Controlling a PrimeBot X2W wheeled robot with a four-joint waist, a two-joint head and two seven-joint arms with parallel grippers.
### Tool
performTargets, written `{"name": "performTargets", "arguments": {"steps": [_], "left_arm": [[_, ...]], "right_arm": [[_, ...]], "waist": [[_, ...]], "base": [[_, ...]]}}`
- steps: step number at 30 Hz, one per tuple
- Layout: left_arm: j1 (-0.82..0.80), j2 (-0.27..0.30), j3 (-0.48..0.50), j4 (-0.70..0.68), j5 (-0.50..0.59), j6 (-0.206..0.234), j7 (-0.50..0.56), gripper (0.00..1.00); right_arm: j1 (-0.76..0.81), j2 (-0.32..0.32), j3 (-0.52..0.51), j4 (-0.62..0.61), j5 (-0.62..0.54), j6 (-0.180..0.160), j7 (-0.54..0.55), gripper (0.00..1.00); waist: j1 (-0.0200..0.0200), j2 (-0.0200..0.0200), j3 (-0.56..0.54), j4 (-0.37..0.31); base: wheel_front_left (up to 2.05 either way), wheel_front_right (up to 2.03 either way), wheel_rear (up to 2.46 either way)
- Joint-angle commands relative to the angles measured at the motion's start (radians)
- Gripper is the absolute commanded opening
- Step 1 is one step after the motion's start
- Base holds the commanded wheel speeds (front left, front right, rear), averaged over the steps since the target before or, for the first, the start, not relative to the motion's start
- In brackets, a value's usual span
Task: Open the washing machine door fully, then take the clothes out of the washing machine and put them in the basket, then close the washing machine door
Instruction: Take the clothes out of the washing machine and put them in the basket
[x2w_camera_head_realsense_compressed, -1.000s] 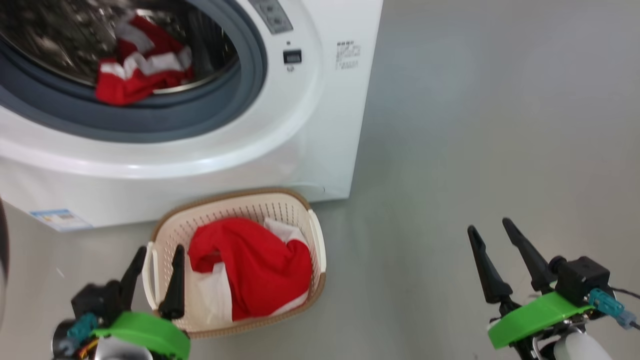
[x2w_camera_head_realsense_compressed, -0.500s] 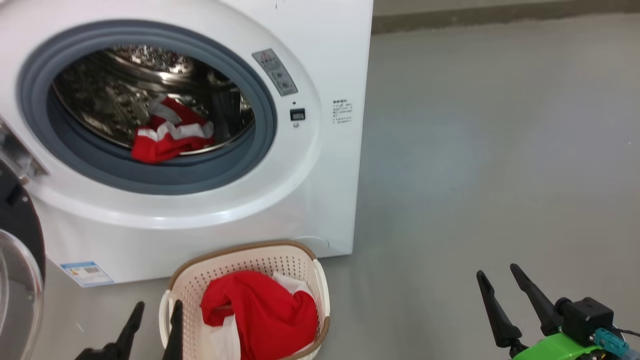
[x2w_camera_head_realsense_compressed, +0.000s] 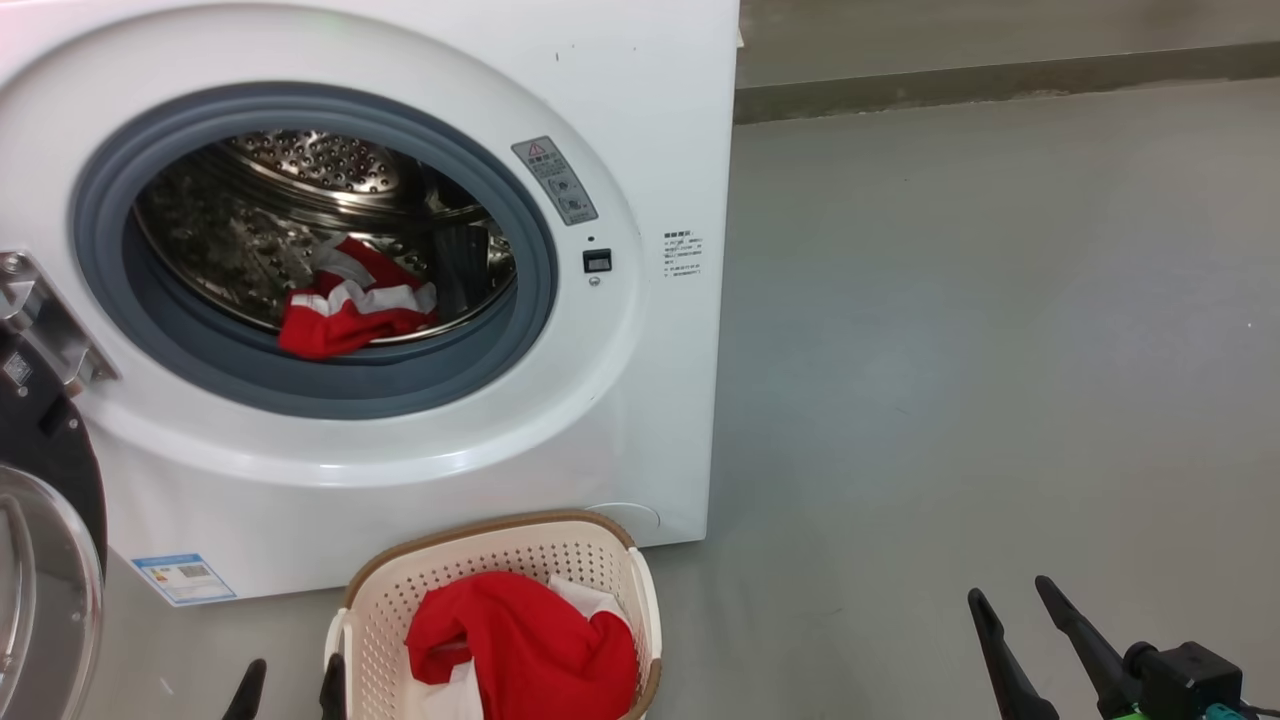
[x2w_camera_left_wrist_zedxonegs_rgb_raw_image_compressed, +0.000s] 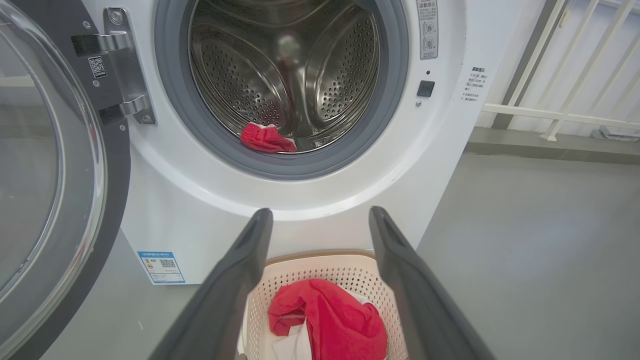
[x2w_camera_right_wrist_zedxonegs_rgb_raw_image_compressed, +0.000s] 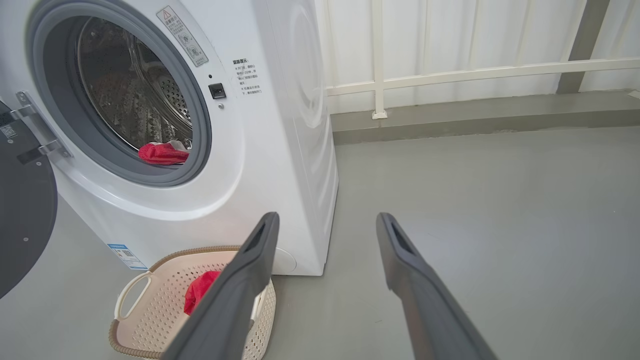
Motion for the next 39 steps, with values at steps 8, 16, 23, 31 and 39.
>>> {"name": "performTargets", "arguments": {"steps": [8, 16, 23, 31, 39], "left_arm": [[0.014, -0.003, 0.050, -0.056, 0.017, -0.006, -0.005, 1.00], [0.012, -0.009, 0.054, -0.063, 0.020, -0.006, -0.005, 1.00], [0.006, -0.012, 0.051, -0.067, 0.020, -0.006, -0.005, 1.00], [-0.040, -0.013, 0.031, -0.053, 0.020, -0.006, -0.005, 1.00], [-0.207, 0.017, 0.007, 0.038, 0.040, -0.006, -0.005, 1.00]], "right_arm": [[-0.008, -0.021, 0.007, -0.030, 0.007, 0.005, -0.006, 1.00], [-0.011, -0.022, 0.005, -0.035, 0.004, 0.005, -0.006, 1.00], [-0.022, -0.016, 0.010, -0.034, 0.001, 0.005, -0.006, 1.00], [-0.038, 0.002, 0.012, -0.034, 0.000, 0.005, -0.006, 1.00], [-0.100, 0.032, 0.009, -0.043, -0.003, 0.005, -0.006, 1.00]], "waist": [[0.0000, 0.0000, -0.001, -0.004], [0.0000, 0.0000, 0.006, 0.001], [0.0000, 0.0000, 0.021, 0.004], [0.0000, 0.0000, 0.058, 0.008], [0.0000, 0.0000, 0.173, 0.009]], "base": [[0.00, 0.00, 0.00], [0.00, 0.00, 0.00], [0.00, 0.00, 0.00], [0.00, 0.00, 0.00], [0.00, 0.00, 0.00]]}}
